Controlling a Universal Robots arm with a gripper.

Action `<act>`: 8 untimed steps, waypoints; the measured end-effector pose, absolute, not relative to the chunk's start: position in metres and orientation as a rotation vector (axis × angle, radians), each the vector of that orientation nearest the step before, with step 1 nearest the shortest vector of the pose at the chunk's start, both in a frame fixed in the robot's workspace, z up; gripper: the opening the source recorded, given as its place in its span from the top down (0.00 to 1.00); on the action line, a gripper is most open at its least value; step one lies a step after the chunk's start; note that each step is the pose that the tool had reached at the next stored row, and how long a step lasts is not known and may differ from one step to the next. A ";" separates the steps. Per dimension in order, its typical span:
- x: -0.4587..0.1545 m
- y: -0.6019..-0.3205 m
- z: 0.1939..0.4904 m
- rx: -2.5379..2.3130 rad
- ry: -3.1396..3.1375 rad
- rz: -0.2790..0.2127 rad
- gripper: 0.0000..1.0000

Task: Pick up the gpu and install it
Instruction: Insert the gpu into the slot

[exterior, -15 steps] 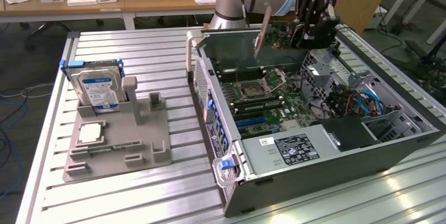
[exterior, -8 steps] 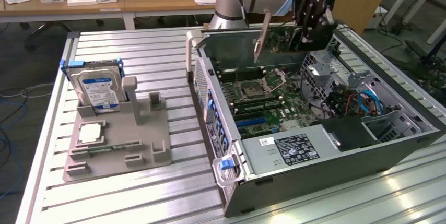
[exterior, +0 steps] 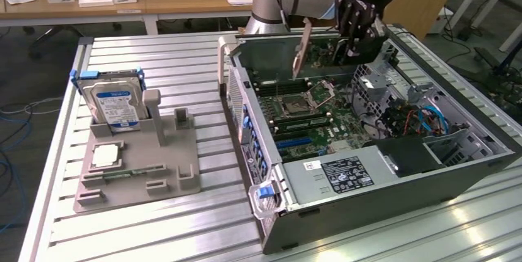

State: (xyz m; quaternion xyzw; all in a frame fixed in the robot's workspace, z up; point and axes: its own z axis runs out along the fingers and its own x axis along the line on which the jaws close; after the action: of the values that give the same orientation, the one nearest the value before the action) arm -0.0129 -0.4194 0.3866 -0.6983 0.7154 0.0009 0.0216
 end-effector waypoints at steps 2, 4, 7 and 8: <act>-0.015 -0.420 0.386 -2.169 2.213 0.003 0.72; -0.019 -0.420 0.385 -2.171 2.210 0.003 0.72; -0.025 -0.421 0.383 -2.175 2.206 0.003 0.72; -0.026 -0.421 0.382 -2.176 2.206 0.003 0.72</act>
State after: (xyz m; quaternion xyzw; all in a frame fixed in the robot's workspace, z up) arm -0.0261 -0.4212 0.3824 -0.7021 0.7117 0.0010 0.0216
